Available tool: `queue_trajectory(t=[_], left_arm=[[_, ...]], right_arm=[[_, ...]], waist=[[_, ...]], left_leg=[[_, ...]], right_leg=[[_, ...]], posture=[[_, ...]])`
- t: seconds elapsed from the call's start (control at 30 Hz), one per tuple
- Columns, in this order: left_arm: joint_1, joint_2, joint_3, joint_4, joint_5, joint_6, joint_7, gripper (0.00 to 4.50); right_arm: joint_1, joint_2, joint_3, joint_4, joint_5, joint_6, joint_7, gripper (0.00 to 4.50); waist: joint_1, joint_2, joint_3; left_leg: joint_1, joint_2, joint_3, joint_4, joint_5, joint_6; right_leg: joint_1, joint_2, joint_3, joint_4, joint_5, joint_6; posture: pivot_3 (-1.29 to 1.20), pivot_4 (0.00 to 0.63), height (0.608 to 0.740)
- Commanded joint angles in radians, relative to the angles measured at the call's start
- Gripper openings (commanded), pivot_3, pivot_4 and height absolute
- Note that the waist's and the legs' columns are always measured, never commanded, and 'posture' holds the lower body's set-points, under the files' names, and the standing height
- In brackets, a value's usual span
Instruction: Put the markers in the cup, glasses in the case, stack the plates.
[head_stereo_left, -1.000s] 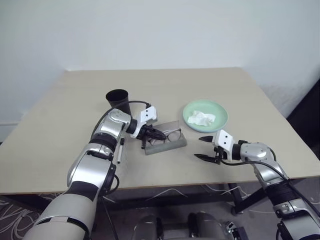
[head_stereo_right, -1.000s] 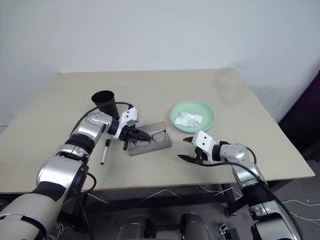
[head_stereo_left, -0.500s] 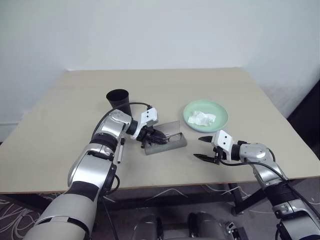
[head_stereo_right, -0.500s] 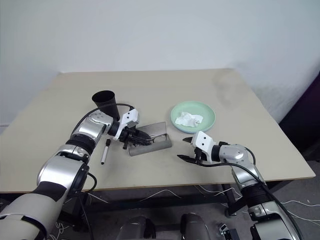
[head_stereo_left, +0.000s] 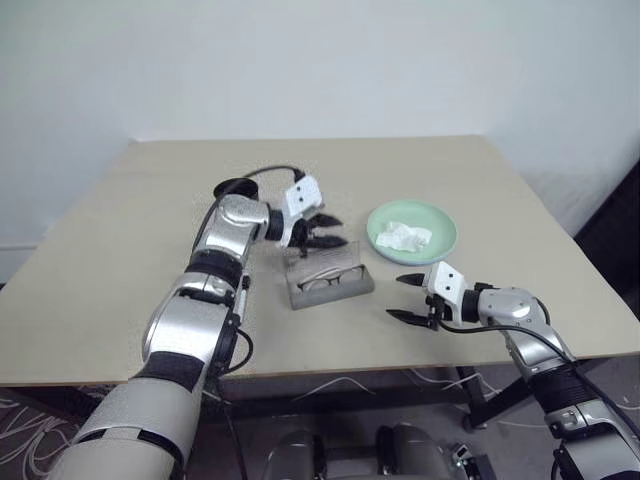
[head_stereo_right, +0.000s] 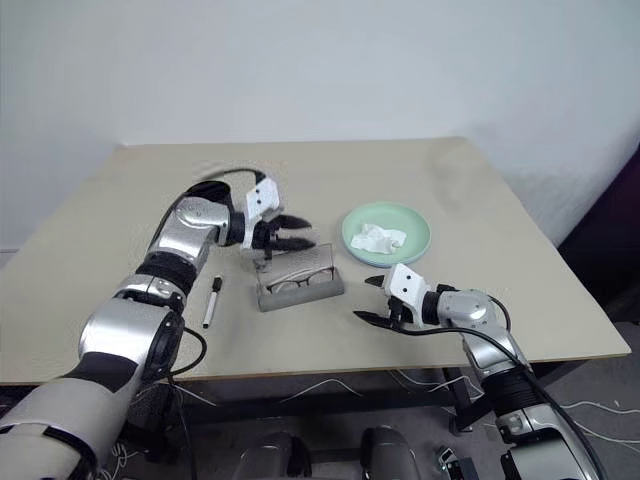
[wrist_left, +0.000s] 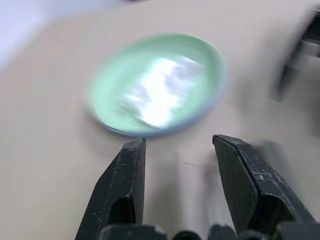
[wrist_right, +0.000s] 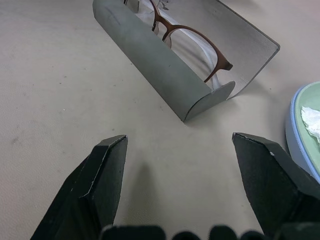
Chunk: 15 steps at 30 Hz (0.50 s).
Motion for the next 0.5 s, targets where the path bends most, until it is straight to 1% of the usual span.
queue_trajectory(t=[0.03, 0.13, 0.17, 0.3, 0.5], left_arm=[[-0.036, 0.033, -0.012, 0.040, 0.063, -0.080, 0.144, 1.29], [-0.038, 0.039, -0.043, 0.069, 0.121, -0.102, 0.233, 0.26], [-0.037, 0.040, -0.054, 0.077, 0.141, -0.107, 0.256, 0.02], [-0.025, 0.042, -0.076, 0.096, 0.182, -0.125, 0.289, 0.02], [-0.013, 0.037, -0.066, 0.101, 0.168, -0.124, 0.250, 0.02]], right_arm=[[-0.020, -0.002, -0.010, -0.035, 0.003, -0.007, -0.002, 3.64], [-0.017, -0.002, -0.009, -0.040, 0.002, -0.004, -0.004, 3.64], [-0.015, -0.002, -0.009, -0.042, 0.003, -0.004, -0.005, 3.64], [-0.007, -0.002, -0.009, -0.050, 0.003, -0.003, -0.008, 3.64], [-0.008, 0.002, -0.013, -0.069, 0.006, 0.004, -0.014, 3.64]], waist=[[-0.002, 0.000, 0.000], [-0.002, 0.000, 0.000], [-0.001, 0.000, 0.000], [0.004, 0.000, 0.000], [0.012, 0.000, 0.000]], left_leg=[[0.000, 0.000, 0.000, 0.000, 0.000, 0.000], [0.000, 0.000, 0.000, 0.000, 0.000, 0.000], [0.000, 0.000, -0.001, 0.000, 0.000, 0.000], [0.000, 0.000, 0.000, 0.000, 0.000, 0.000], [0.000, 0.000, -0.001, 0.000, 0.000, 0.000]], right_leg=[[0.000, 0.000, 0.000, 0.000, 0.000, 0.000], [0.000, 0.000, 0.000, 0.000, 0.000, 0.000], [0.000, 0.000, -0.001, 0.001, 0.000, 0.000], [0.000, 0.000, -0.001, 0.000, 0.000, 0.000], [0.000, 0.000, -0.001, 0.000, 0.000, 0.000]], posture=[[0.00, 0.000, 0.729], [0.00, 0.000, 0.729], [0.00, 0.000, 0.729], [0.00, 0.000, 0.729], [0.00, 0.000, 0.729]])
